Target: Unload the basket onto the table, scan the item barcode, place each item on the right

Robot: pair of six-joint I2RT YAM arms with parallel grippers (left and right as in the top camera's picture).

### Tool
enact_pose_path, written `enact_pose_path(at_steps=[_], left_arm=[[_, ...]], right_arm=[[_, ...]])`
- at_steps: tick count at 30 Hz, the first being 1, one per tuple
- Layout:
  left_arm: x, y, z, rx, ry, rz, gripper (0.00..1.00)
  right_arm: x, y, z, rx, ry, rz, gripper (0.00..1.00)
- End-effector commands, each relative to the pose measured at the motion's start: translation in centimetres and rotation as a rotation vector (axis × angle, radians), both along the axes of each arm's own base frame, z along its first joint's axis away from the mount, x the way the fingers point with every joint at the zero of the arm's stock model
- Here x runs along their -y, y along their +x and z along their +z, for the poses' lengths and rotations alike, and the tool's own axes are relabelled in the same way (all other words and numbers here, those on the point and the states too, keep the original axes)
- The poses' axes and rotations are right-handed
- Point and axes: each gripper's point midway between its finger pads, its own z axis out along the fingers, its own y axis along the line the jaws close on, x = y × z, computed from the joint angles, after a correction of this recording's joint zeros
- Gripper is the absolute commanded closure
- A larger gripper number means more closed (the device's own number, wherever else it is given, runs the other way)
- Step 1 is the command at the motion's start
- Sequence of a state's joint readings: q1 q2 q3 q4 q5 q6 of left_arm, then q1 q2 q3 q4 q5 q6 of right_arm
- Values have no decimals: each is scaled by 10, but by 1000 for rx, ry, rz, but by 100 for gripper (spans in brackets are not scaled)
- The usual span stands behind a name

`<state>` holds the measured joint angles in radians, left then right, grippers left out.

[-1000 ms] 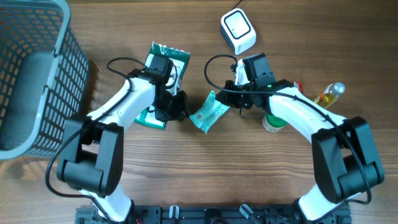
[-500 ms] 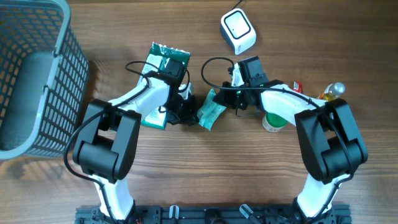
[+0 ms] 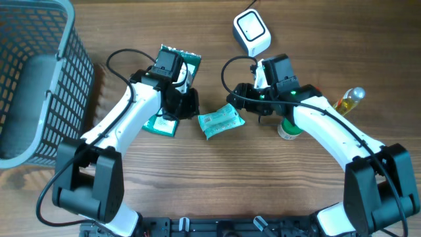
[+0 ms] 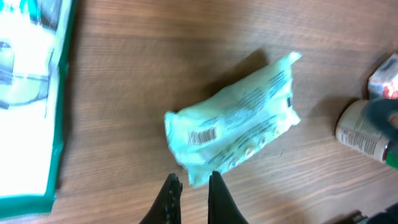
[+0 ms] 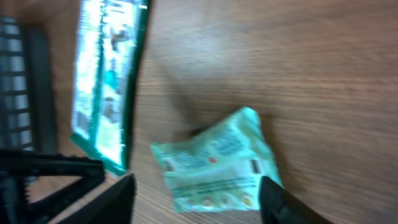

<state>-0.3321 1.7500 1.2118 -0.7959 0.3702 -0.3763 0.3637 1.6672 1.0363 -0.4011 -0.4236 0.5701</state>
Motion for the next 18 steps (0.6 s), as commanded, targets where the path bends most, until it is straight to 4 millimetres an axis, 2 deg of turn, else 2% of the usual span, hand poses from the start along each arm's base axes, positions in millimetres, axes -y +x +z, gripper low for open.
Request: enact_pose_path(at_steps=[1, 4, 12, 18], left_arm=[[10, -1, -15, 3, 17, -31, 96], [17, -5, -31, -17, 45, -58, 96], [10, -19, -74, -110, 161, -80, 96], [8, -23, -87, -144, 176, -82, 96]], right_arm=[[14, 4, -10, 12, -87, -40, 31], [16, 4, -12, 6, -103, -51, 30], [19, 0, -28, -40, -123, -57, 27], [19, 0, -28, -41, -123, -57, 25]])
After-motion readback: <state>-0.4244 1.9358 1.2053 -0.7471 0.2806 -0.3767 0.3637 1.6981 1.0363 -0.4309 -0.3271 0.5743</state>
